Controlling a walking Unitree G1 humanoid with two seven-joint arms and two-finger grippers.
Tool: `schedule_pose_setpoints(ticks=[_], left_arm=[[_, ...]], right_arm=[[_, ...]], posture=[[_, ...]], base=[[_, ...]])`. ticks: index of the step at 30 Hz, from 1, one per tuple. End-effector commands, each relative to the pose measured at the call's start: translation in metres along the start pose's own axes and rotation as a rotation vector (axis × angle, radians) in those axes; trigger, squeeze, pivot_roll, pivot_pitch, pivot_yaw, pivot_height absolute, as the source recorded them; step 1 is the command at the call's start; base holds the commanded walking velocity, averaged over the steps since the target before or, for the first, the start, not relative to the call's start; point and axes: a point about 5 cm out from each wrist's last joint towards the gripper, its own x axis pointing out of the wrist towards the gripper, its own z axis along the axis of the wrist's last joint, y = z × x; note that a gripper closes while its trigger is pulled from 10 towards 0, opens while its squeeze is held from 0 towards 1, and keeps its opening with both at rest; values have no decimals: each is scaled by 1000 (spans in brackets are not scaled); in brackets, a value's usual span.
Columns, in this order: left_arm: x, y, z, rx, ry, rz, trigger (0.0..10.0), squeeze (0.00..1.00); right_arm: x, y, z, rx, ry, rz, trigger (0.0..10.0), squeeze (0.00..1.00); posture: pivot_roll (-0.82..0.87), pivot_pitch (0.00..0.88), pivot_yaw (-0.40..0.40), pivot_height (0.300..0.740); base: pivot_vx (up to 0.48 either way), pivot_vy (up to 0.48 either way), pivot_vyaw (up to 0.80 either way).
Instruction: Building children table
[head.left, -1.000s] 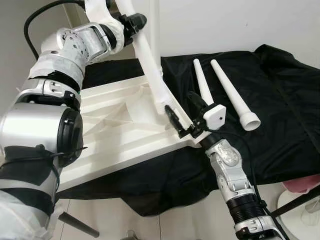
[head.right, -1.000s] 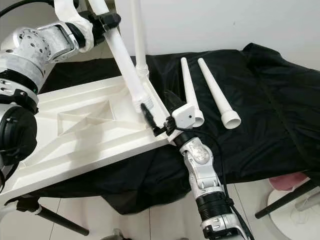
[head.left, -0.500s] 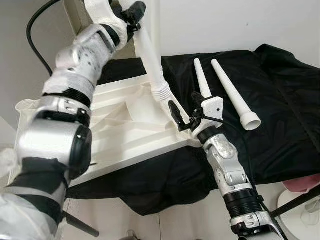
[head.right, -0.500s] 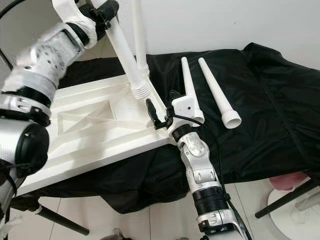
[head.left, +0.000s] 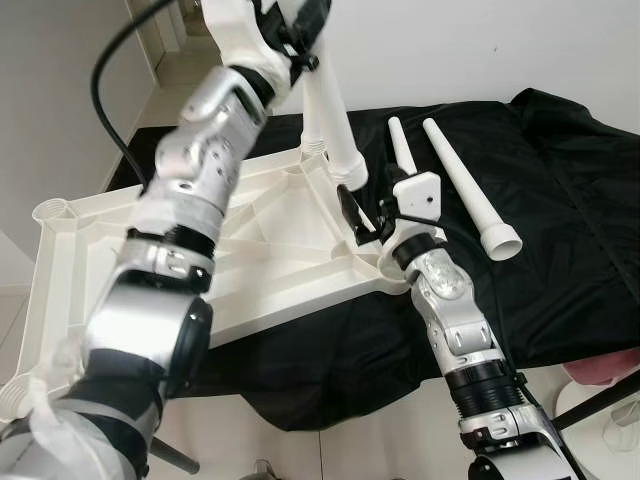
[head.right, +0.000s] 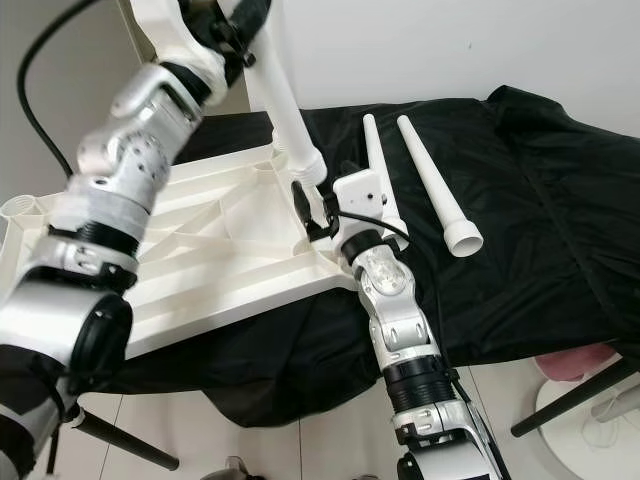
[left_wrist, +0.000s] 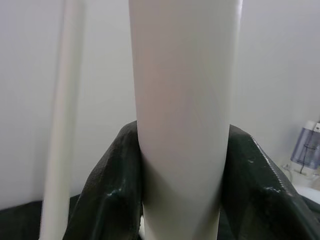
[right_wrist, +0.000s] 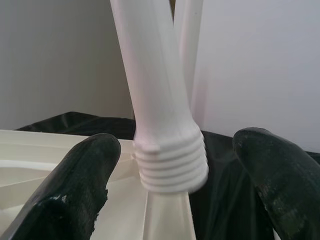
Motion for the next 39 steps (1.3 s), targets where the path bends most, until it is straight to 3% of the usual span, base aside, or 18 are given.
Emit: schedule_pose_setpoints(ticks=[1,4,8,11,30,31,33,34,35,36,39], left_arm=[[0,-13,3,53,-30,-86,10000,0],[-2,-24,-2,22,-25,-102,10000,0],[-3,-40,-12,66,-4,-141,10000,0],[-4,-49,-15,51,-3,-150,10000,0],[-9,-67,-18,52,2,-179,10000,0],[-9,-68,-19,54,4,-179,10000,0],[-9,-68,-19,56,5,-180,10000,0],[-9,-68,-19,58,6,-180,10000,0],[-9,-68,-19,58,6,-180,10000,0],[-9,-69,-18,60,6,-180,10000,0],[-10,-70,-18,63,4,-183,10000,0]], right_arm=[[3,-3,-1,-3,17,-24,10000,0],[7,-6,2,-18,14,-42,10000,0],[12,-11,2,-29,28,-52,10000,0],[17,-14,4,-36,29,-71,10000,0],[31,-11,5,-82,72,-82,10000,0],[31,-11,5,-81,77,-82,8275,0],[31,-11,4,-80,82,-81,8275,0],[31,-11,4,-77,87,-79,1569,0],[31,-11,3,-78,89,-78,1569,0],[31,-11,2,-77,96,-78,0,0],[31,-11,-1,-68,120,-85,0,0]], posture=[[-71,0,57,740],[-68,0,57,740],[-64,0,54,740],[-64,0,54,740],[-57,0,58,740],[-57,0,59,740],[-57,0,59,740],[-57,0,59,740],[-57,0,59,740],[-57,0,59,740],[-56,0,59,740]], base=[[0,0,0],[0,0,0],[0,0,0],[0,0,0],[0,0,0],[0,0,0],[0,0,0],[0,0,0],[0,0,0],[0,0,0],[0,0,0]])
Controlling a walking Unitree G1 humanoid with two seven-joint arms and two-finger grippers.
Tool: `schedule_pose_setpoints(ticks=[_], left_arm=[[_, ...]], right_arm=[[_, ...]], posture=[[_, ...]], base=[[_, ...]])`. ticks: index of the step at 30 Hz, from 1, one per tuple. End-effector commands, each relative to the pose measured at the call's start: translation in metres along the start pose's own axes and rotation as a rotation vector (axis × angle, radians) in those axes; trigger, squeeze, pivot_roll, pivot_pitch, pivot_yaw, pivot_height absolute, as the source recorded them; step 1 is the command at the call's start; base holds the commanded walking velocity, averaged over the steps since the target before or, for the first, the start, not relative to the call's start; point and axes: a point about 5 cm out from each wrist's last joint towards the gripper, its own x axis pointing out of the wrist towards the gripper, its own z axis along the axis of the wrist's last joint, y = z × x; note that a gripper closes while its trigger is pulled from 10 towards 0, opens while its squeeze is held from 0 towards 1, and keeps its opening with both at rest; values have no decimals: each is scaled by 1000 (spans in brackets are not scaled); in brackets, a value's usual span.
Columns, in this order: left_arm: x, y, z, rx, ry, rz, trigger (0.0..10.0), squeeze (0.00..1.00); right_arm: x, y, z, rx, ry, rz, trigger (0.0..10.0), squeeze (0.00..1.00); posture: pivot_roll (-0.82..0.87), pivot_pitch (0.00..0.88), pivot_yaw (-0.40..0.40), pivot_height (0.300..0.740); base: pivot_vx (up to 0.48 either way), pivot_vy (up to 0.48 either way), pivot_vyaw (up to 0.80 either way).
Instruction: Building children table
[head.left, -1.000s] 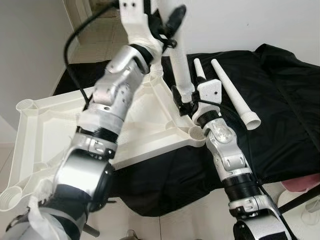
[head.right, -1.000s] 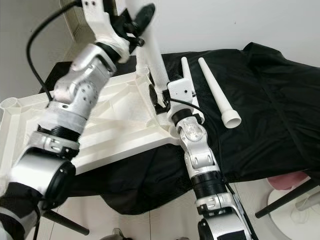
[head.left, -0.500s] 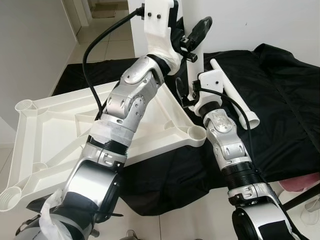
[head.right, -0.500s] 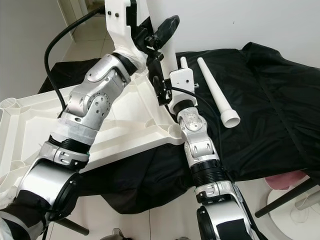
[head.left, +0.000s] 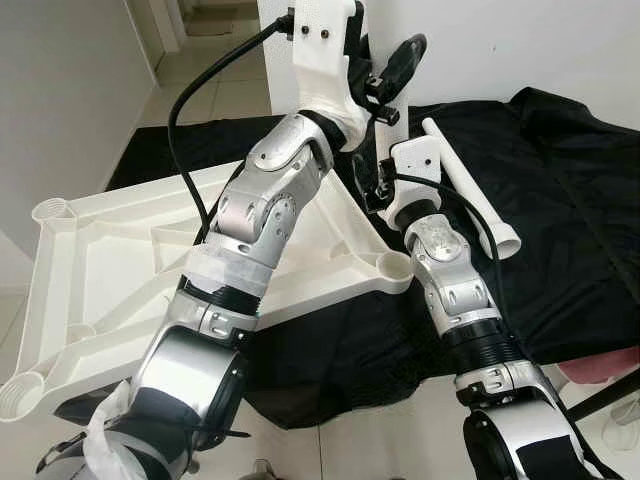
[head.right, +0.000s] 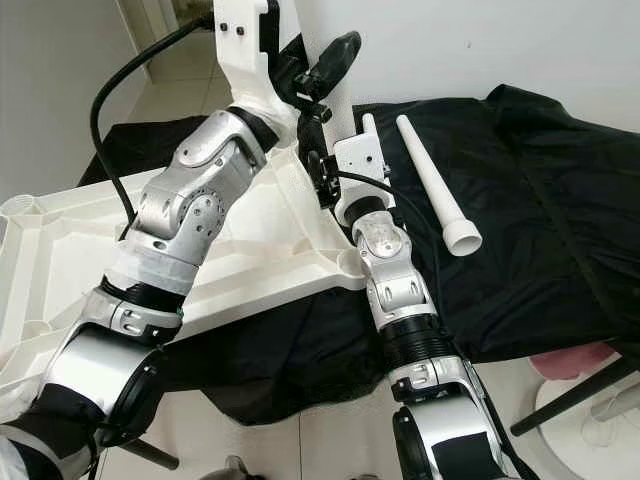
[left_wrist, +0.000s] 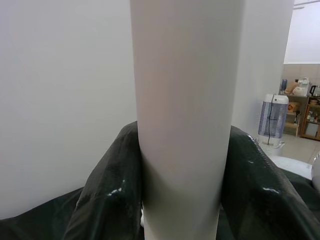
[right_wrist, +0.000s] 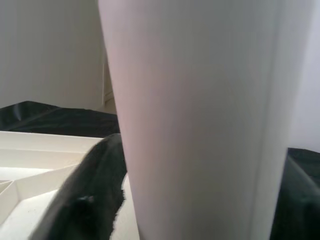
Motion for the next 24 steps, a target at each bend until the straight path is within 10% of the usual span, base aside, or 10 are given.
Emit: schedule_pose_setpoints(ticks=[1,11,12,13,14,16,17,18,19,24], left_arm=[[-1,-3,3,4,-11,-15,10000,0],[-1,-4,5,7,-15,-18,10000,0],[0,-5,6,9,-16,-25,10000,0],[0,-6,6,11,-16,-30,10000,0],[0,-7,6,11,-16,-35,10000,0],[-1,-8,5,2,-12,-44,10000,0],[-1,-11,4,-44,-12,-73,10000,659],[-2,-12,4,-62,-13,-82,10000,659],[-2,-13,4,-74,-17,-88,10000,1000],[-3,-13,5,-61,-19,-88,10000,1000]], right_arm=[[2,4,-4,-1,38,11,0,0],[1,1,-9,5,67,-10,0,0],[1,0,-9,7,73,-22,4000,0],[1,-1,-10,8,77,-30,4000,0],[1,-2,-11,9,84,-35,10000,0],[1,-2,-11,15,85,-38,10000,0],[1,-3,-11,23,88,-45,10000,0],[1,-3,-11,25,88,-47,10000,0],[1,-4,-11,34,90,-53,10000,0],[1,-4,-12,59,94,-67,10000,0]], posture=[[-56,0,59,740],[-58,0,58,740],[-58,0,58,740],[-58,0,58,740],[-58,0,58,740],[-56,0,60,740],[-56,0,60,740],[-56,0,60,740],[-55,0,59,740],[-52,0,58,740]], base=[[0,0,0],[0,0,0],[0,0,0],[0,0,0],[0,0,0],[0,0,0],[0,0,0],[0,0,0],[0,0,0],[0,0,0]])
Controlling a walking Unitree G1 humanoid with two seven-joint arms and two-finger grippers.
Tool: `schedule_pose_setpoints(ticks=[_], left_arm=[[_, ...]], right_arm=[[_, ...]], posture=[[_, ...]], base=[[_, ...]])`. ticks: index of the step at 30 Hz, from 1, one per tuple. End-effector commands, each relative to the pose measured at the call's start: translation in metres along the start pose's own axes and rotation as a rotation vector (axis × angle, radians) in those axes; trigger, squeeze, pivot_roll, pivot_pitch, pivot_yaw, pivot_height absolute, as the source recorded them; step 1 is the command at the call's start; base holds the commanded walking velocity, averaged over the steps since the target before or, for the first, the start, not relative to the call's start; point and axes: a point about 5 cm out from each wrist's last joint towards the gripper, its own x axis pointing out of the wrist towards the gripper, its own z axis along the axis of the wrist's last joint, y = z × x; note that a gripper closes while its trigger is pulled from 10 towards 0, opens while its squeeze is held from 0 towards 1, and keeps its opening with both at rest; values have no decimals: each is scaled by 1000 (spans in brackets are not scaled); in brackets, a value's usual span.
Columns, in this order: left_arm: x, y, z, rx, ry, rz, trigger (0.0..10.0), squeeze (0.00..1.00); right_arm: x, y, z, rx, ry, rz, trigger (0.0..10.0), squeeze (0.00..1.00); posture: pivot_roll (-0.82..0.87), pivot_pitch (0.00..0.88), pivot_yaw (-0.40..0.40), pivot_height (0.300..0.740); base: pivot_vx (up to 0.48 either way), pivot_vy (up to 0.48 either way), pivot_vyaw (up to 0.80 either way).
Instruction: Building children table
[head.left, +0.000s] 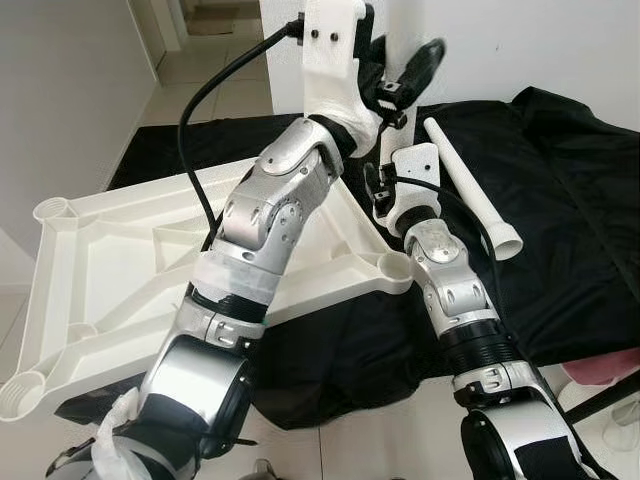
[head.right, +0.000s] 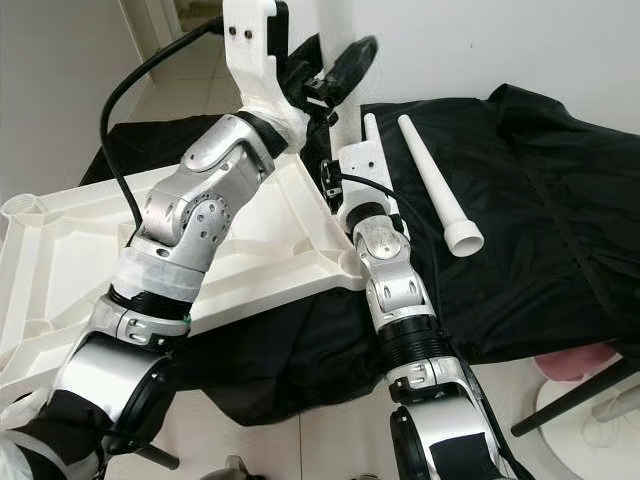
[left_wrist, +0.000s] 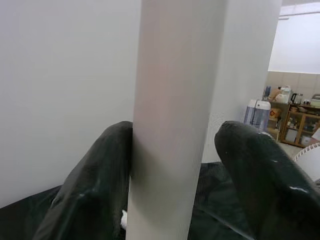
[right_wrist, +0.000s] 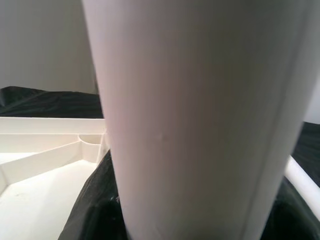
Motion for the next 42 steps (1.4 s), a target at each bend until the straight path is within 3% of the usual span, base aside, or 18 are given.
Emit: schedule_pose_setpoints(ticks=[1,2,3,7,16,23,30,37,39,42], left_arm=[[-2,-3,3,11,-6,-60,10000,1000],[-3,-3,3,36,-5,-66,10000,227],[-5,-3,2,52,-2,-72,10000,0],[-9,-2,0,63,2,-73,10000,0],[-34,21,-14,59,63,82,10000,0],[-46,36,-25,62,113,159,10000,0],[-63,46,-44,142,201,218,10000,0],[-86,53,-64,221,281,259,10000,0],[-94,53,-72,221,313,250,10000,0],[-98,53,-74,213,327,251,10000,0]], right_arm=[[2,1,0,21,13,-5,10000,0],[2,0,-1,43,18,-21,10000,0],[1,-2,-2,59,24,-36,10000,0],[0,-4,-4,83,27,-60,10000,0],[-8,-14,-12,227,43,-119,10000,0],[-11,-15,-15,306,49,-113,10000,0],[-17,-19,-22,325,68,-135,10000,0],[-23,-13,-28,453,69,-98,10000,0],[-28,-10,-27,420,17,-43,10000,0],[-30,-9,-29,337,27,-40,10000,0]], posture=[[-52,0,58,740],[-51,0,55,740],[-49,0,51,740],[-45,1,49,740],[-33,22,36,740],[-34,33,32,740],[-42,51,33,740],[-48,63,26,740],[-47,67,21,740],[-47,69,19,740]], base=[[0,0,0],[0,0,0],[0,0,0],[0,0,0],[0,0,0],[0,0,0],[0,0,0],[0,0,0],[0,0,0],[0,0,0]])
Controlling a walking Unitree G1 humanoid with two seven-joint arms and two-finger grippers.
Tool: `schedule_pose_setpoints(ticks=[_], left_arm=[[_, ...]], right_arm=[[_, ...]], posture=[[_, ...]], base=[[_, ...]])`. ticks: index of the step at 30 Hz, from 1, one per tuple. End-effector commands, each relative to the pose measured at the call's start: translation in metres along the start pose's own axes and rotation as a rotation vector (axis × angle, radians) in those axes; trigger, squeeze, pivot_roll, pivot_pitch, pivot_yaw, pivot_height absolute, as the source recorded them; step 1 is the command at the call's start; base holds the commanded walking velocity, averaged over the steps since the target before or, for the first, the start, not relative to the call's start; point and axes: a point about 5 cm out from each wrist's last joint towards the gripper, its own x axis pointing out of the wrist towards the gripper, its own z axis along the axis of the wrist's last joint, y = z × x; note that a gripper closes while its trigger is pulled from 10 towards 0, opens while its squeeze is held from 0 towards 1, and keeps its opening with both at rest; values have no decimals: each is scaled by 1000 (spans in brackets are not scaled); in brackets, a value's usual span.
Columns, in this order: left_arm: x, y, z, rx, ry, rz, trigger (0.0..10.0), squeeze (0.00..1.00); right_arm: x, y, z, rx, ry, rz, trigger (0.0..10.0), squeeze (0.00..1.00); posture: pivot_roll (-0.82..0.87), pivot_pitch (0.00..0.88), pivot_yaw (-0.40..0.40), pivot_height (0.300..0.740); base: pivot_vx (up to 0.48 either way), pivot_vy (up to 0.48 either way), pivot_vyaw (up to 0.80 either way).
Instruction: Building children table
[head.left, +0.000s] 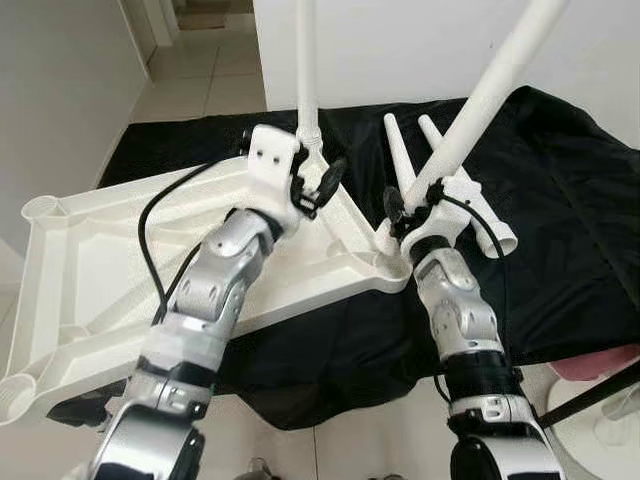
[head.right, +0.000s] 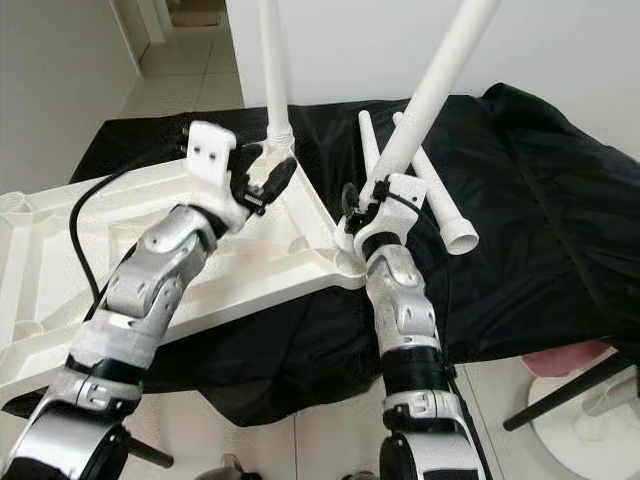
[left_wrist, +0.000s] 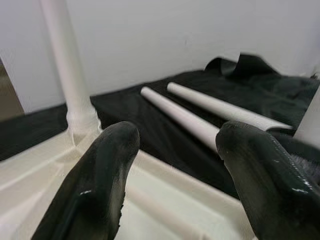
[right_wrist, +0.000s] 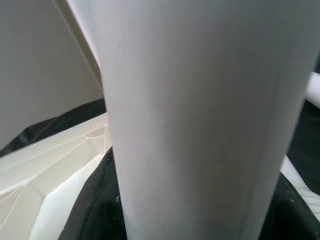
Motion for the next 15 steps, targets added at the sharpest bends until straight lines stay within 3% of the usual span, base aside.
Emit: schedule_pose_setpoints(ticks=[1,7,15], left_arm=[[-2,-1,0,25,2,-14,10000,0],[-13,0,-15,69,52,-33,10000,0],[-27,-6,-30,36,119,-98,10000,0]], right_arm=[[-2,6,0,-19,1,32,10000,0],[-9,4,-8,-40,22,74,10000,0],[-21,-1,-19,-113,30,133,10000,0]], posture=[[-41,72,15,740],[-37,73,14,740],[-32,79,15,740]], base=[[0,0,0],[0,0,0],[0,0,0]])
